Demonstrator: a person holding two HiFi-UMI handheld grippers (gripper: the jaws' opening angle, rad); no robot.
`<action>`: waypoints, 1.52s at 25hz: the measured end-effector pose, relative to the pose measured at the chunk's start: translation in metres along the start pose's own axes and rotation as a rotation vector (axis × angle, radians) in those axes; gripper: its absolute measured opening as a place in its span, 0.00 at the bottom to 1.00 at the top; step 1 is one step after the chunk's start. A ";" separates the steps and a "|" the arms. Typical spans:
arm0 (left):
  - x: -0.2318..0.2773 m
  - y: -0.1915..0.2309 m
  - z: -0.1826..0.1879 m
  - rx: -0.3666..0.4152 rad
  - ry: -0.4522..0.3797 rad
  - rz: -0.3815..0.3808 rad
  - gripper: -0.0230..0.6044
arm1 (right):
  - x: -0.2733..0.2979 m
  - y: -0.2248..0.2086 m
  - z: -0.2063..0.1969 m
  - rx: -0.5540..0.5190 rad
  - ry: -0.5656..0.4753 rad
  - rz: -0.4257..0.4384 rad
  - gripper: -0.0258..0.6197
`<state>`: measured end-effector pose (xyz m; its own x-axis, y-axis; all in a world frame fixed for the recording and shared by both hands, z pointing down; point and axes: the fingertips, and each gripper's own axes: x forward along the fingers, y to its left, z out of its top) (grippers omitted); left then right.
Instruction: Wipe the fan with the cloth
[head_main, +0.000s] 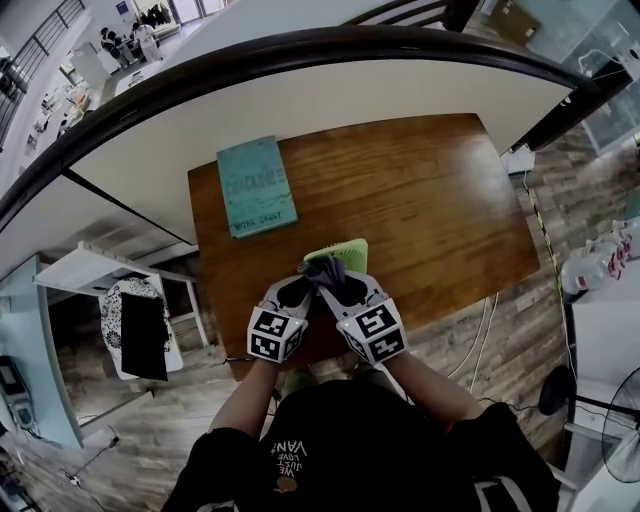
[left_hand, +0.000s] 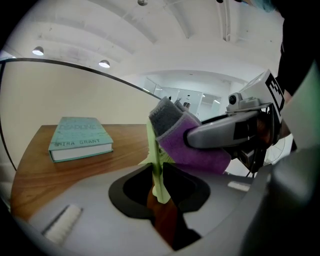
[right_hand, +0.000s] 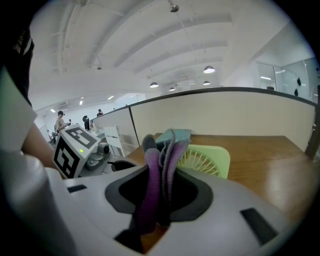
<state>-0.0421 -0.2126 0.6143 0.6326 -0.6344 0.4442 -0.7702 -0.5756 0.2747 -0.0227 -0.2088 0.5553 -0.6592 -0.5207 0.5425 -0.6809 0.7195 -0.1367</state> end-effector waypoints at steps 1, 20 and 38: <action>0.000 0.000 -0.001 0.001 0.003 0.000 0.16 | 0.000 -0.001 0.000 0.003 0.000 -0.002 0.22; 0.003 -0.001 -0.003 -0.007 0.018 0.000 0.15 | -0.050 -0.101 -0.029 0.132 -0.015 -0.264 0.22; 0.002 -0.001 -0.003 -0.003 -0.002 -0.003 0.15 | -0.012 -0.005 -0.038 0.062 0.019 -0.017 0.22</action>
<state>-0.0400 -0.2121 0.6171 0.6350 -0.6339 0.4415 -0.7686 -0.5759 0.2785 0.0006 -0.1889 0.5807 -0.6411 -0.5235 0.5612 -0.7111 0.6801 -0.1780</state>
